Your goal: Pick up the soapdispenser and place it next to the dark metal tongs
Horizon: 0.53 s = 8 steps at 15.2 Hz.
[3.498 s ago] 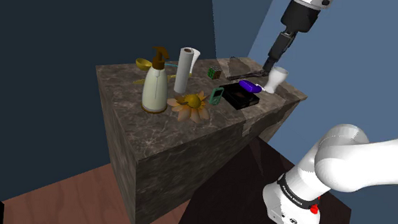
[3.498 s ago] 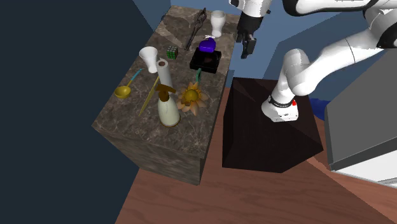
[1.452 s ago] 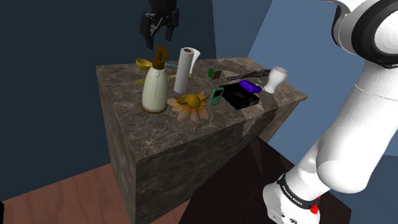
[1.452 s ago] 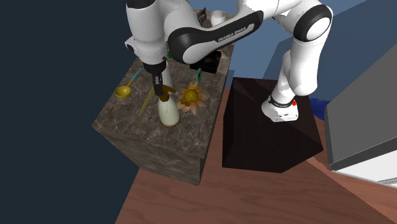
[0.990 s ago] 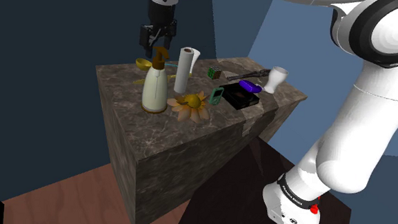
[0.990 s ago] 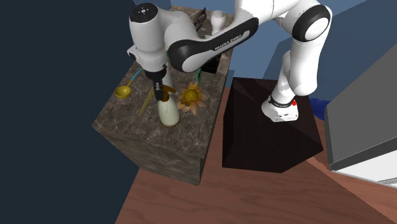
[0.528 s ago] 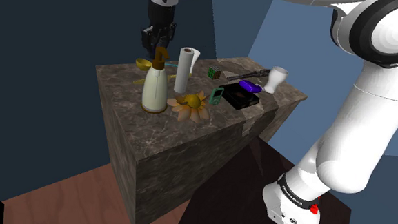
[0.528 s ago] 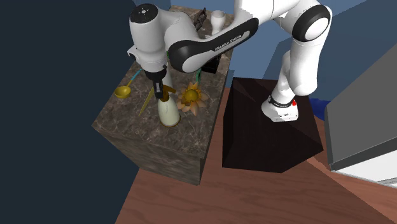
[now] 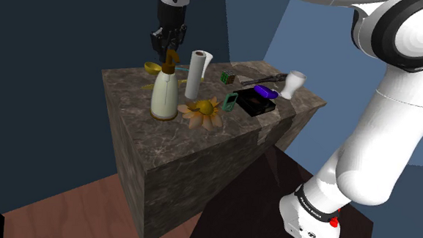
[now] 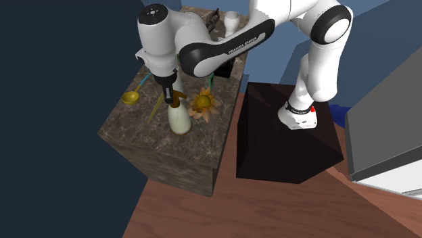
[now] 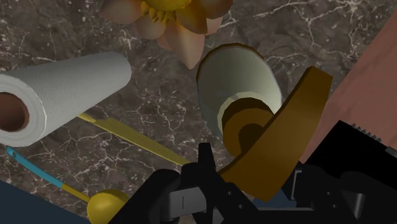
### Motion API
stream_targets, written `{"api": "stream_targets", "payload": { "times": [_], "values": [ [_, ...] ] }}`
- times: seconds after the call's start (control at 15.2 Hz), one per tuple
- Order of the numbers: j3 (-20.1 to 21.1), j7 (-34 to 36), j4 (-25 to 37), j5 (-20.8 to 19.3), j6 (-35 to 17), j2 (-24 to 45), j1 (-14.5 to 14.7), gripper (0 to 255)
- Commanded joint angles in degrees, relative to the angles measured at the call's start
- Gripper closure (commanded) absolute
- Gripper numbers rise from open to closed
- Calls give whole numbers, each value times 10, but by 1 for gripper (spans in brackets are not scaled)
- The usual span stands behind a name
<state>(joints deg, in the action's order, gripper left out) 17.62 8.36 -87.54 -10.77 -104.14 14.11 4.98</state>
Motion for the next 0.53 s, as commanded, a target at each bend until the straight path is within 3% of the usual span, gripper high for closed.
{"api": "stream_targets", "payload": {
  "times": [0.0,0.46],
  "values": [
    [0,0,0,0,0,0,0,255],
    [1,-6,61,0,56,5,4,255]
  ]
}}
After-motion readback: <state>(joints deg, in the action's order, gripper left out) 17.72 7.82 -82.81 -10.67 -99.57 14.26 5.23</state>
